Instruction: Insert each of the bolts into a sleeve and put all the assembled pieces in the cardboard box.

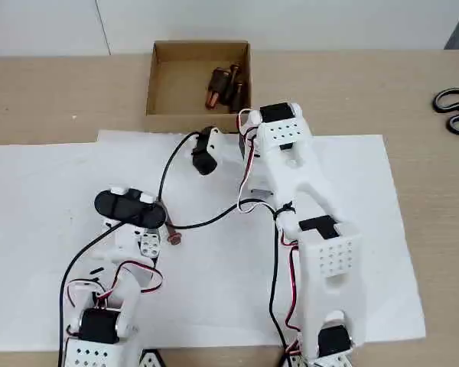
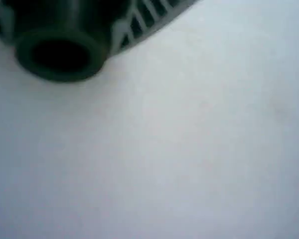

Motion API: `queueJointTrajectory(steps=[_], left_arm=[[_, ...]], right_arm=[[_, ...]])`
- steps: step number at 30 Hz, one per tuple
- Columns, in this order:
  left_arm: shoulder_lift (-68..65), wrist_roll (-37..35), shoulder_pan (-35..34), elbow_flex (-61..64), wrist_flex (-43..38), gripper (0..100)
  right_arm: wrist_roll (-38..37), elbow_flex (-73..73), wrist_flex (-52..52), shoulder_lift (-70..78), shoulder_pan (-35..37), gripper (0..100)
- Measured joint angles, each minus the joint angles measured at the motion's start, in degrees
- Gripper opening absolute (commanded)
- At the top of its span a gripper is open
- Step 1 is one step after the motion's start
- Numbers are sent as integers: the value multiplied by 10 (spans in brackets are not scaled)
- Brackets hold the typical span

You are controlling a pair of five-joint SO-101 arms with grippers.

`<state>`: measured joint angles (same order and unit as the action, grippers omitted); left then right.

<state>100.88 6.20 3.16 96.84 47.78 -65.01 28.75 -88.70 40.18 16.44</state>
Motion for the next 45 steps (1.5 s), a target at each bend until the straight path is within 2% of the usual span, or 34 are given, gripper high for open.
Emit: queueJointTrajectory(steps=[7,15,23,29,34,41,45], left_arm=[[0,-18,0,0,0,6],[0,-47,-4,0,0,6],[0,-69,-31,-31,18,28],[-14,-51,-33,-121,86,57],[-142,-18,-33,-212,84,57],[-464,-18,-34,-433,85,32],[-632,-29,-26,-556,125,17]], right_arm=[[142,47,-17,-18,-49,12],[322,49,-47,-139,-90,11],[407,35,-76,-253,-105,3],[414,-115,-78,-384,-162,4],[415,-247,-77,-480,-193,4],[415,-371,-75,-560,-225,4],[418,-423,-75,-587,-244,4]])
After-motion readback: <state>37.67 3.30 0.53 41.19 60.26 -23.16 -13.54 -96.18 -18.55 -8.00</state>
